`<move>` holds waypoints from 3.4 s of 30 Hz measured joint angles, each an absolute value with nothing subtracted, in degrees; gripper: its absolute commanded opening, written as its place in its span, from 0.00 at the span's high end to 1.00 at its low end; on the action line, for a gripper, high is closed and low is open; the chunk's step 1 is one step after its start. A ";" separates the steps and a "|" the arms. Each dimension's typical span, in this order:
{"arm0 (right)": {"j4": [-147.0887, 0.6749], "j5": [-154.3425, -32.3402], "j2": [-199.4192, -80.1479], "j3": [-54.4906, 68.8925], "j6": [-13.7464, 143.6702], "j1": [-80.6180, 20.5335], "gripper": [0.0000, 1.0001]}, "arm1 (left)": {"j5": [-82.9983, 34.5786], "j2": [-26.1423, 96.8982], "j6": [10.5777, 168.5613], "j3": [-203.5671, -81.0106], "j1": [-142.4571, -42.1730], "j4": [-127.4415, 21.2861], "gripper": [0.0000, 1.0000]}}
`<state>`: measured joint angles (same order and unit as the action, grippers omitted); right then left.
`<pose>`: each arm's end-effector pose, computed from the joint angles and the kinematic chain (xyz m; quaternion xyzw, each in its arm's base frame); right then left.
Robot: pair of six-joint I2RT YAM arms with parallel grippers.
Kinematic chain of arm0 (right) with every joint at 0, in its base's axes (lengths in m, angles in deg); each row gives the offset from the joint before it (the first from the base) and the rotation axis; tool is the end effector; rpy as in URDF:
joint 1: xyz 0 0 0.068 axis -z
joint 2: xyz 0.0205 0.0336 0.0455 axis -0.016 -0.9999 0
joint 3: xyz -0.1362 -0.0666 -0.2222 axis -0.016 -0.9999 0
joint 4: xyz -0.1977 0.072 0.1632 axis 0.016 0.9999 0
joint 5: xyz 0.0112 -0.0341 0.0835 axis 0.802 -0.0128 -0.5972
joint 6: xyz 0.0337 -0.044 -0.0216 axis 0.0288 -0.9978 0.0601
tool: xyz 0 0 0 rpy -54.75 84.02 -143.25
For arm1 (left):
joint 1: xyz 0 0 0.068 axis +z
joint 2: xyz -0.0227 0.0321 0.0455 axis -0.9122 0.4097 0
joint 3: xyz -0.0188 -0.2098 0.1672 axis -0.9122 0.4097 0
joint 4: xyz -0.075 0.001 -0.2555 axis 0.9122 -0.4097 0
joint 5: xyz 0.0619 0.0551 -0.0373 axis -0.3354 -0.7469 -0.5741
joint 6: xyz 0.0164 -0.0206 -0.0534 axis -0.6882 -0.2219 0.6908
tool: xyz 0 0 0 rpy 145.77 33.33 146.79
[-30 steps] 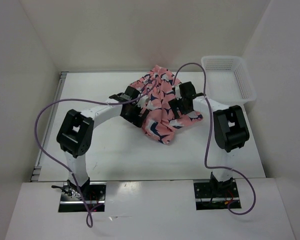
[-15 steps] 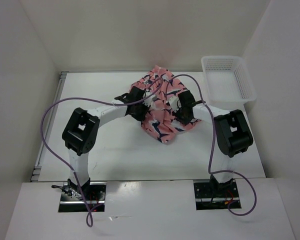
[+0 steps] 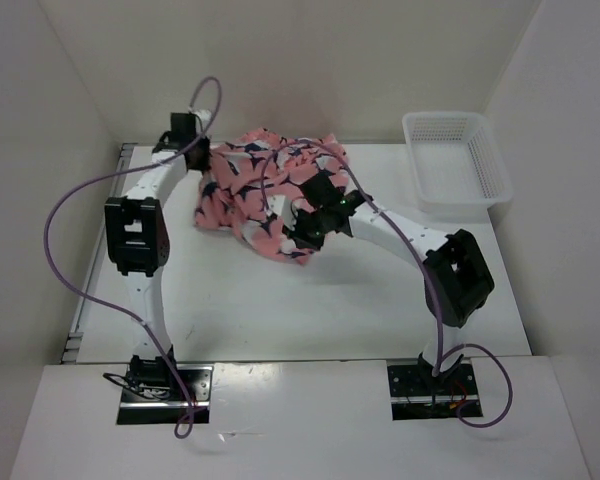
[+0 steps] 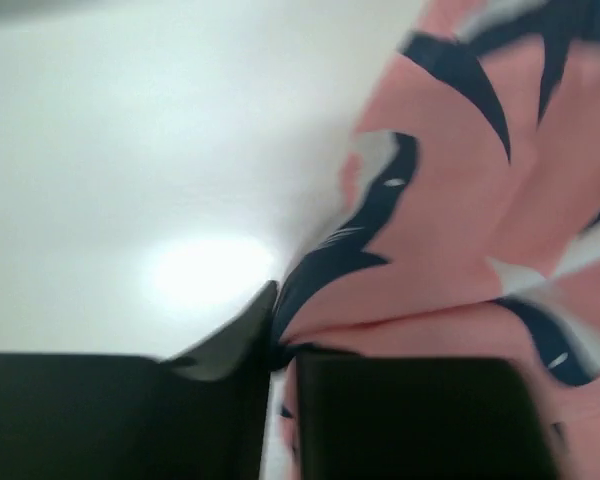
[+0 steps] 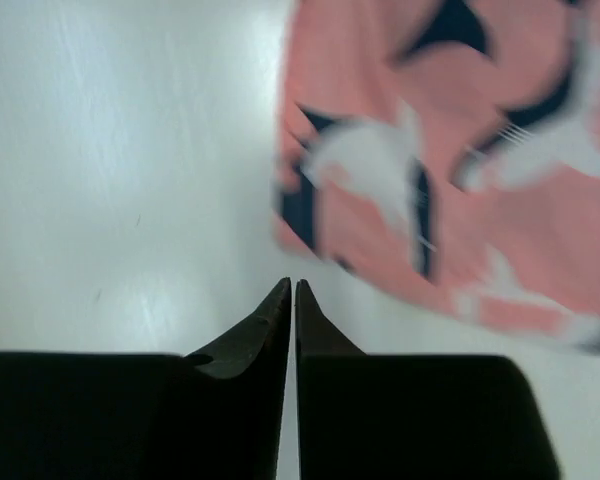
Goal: Fold and stack the shorts
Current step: Flatten the shorts out
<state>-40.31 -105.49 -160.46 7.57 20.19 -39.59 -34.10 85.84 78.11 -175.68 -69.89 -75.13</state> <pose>0.2899 0.2509 0.2146 -0.6246 0.7171 0.1673 0.2602 0.5162 -0.0355 0.2177 0.0253 0.9068 -0.0026 0.4208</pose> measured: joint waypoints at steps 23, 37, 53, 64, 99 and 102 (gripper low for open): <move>-57.03 -84.47 -197.53 53.76 61.28 -21.69 0.27 | -42.41 68.76 78.13 -146.06 -82.59 -81.60 0.09; -54.19 -76.95 -215.14 77.95 70.07 -22.39 0.39 | -47.74 64.70 78.35 -137.06 -84.71 -80.87 0.19; -51.45 -79.07 -216.54 76.86 70.46 -22.24 1.00 | -53.05 63.93 78.09 -133.73 -84.32 -79.58 1.00; -49.86 -85.97 -163.50 23.05 61.48 -18.70 1.00 | -50.67 51.43 78.37 -145.97 -76.58 -87.63 1.00; -52.07 -88.92 -134.34 23.36 49.48 -19.61 1.00 | -52.52 56.28 78.35 -212.00 -80.73 -106.91 1.00; -51.74 -92.66 -127.87 7.18 48.91 -19.77 1.00 | -55.39 38.38 78.28 -176.64 -84.80 -97.31 1.00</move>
